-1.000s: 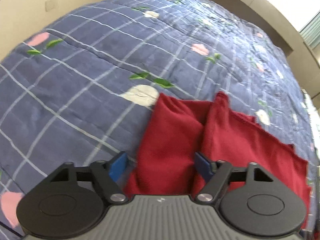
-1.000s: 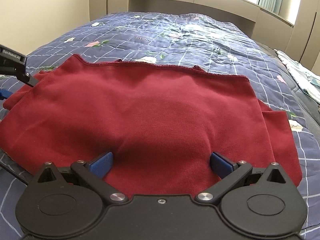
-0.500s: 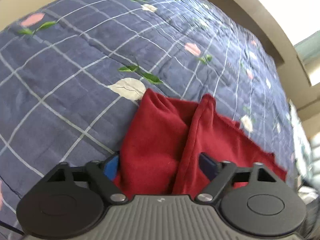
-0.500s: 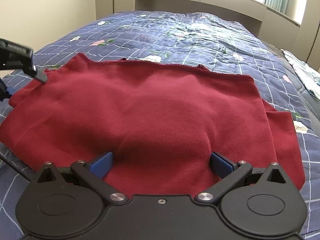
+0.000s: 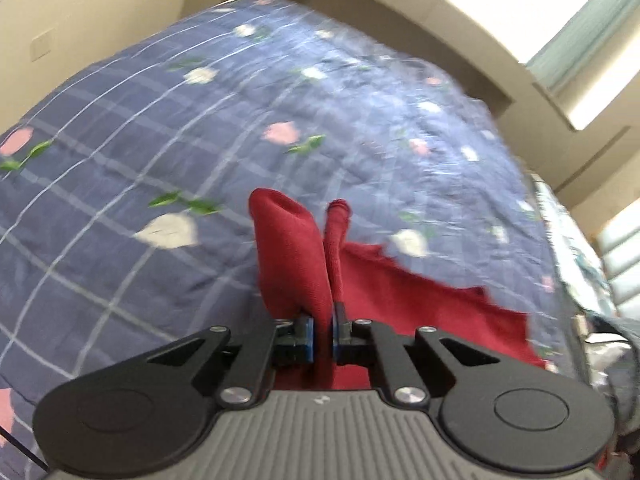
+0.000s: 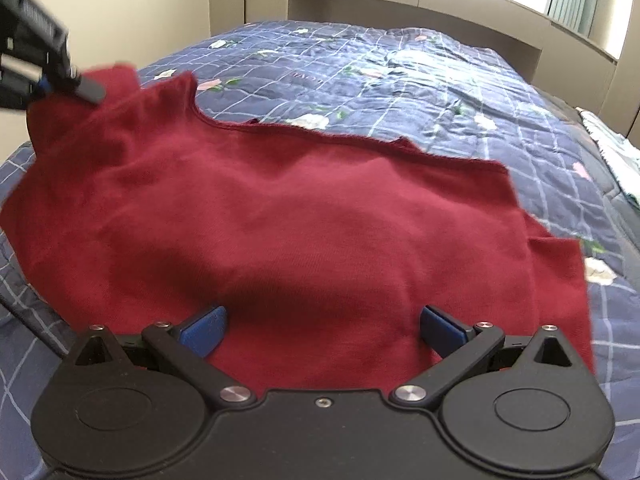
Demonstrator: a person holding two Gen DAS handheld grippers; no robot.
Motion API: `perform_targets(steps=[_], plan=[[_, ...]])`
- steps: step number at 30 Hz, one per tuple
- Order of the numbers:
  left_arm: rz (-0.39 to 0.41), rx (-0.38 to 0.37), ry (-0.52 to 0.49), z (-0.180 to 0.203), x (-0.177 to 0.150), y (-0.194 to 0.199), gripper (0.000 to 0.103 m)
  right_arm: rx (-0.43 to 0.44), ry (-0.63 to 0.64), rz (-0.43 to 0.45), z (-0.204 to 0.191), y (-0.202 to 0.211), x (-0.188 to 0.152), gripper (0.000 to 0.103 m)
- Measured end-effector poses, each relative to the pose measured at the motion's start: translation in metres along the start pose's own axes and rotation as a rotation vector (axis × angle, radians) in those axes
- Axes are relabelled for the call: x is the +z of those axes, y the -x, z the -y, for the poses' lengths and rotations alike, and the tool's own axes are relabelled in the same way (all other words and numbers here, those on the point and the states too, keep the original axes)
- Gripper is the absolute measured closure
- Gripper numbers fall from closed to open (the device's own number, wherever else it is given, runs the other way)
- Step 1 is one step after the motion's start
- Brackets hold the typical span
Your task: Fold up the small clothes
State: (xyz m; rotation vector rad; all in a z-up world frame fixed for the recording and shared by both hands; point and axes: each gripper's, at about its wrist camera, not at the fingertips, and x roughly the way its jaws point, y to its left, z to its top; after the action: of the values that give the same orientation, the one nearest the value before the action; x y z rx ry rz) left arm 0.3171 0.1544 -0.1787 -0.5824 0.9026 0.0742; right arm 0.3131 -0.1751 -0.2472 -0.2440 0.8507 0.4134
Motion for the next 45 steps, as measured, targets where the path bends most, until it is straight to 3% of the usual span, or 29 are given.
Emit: perform_targets(steps=[4, 9, 18, 22, 25, 27, 30, 33, 37, 41, 45], plan=[[-0.006, -0.095, -0.037, 0.043, 0.005, 0.012, 0.096, -0.015, -0.028, 0.012, 0.028, 0.013, -0.002, 0.001], [-0.073, -0.167, -0.079, 0.110, 0.005, 0.006, 0.096, -0.046, -0.070, 0.024, 0.073, 0.036, -0.011, 0.001], [-0.206, -0.220, -0.259, 0.261, -0.041, -0.054, 0.096, -0.165, -0.225, 0.007, 0.158, 0.074, -0.055, 0.001], [-0.321, -0.158, -0.360, 0.297, -0.079, -0.093, 0.093, -0.189, -0.282, -0.020, 0.175, 0.080, -0.076, 0.001], [-0.385, -0.130, -0.401, 0.301, -0.100, -0.111, 0.075, -0.192, -0.311, -0.031, 0.178, 0.082, -0.088, 0.001], [-0.410, -0.149, -0.393, 0.301, -0.105, -0.114, 0.052, -0.189, -0.333, -0.039, 0.179, 0.081, -0.092, 0.001], [-0.402, -0.196, -0.392, 0.294, -0.103, -0.106, 0.030, -0.175, -0.352, -0.038, 0.177, 0.078, -0.091, 0.001], [-0.352, -0.201, -0.404, 0.291, -0.093, -0.095, 0.019, -0.128, -0.365, -0.014, 0.173, 0.077, -0.081, 0.001], [-0.253, -0.147, -0.396, 0.271, -0.068, -0.075, 0.011, 0.001, -0.395, 0.034, 0.168, 0.075, -0.064, 0.001], [-0.163, -0.001, -0.373, 0.233, -0.051, -0.062, 0.004, 0.138, -0.441, 0.082, 0.166, 0.068, -0.047, 0.001], [-0.152, 0.121, -0.272, 0.186, -0.043, -0.062, 0.003, 0.217, -0.536, 0.110, 0.180, 0.054, -0.030, 0.001]])
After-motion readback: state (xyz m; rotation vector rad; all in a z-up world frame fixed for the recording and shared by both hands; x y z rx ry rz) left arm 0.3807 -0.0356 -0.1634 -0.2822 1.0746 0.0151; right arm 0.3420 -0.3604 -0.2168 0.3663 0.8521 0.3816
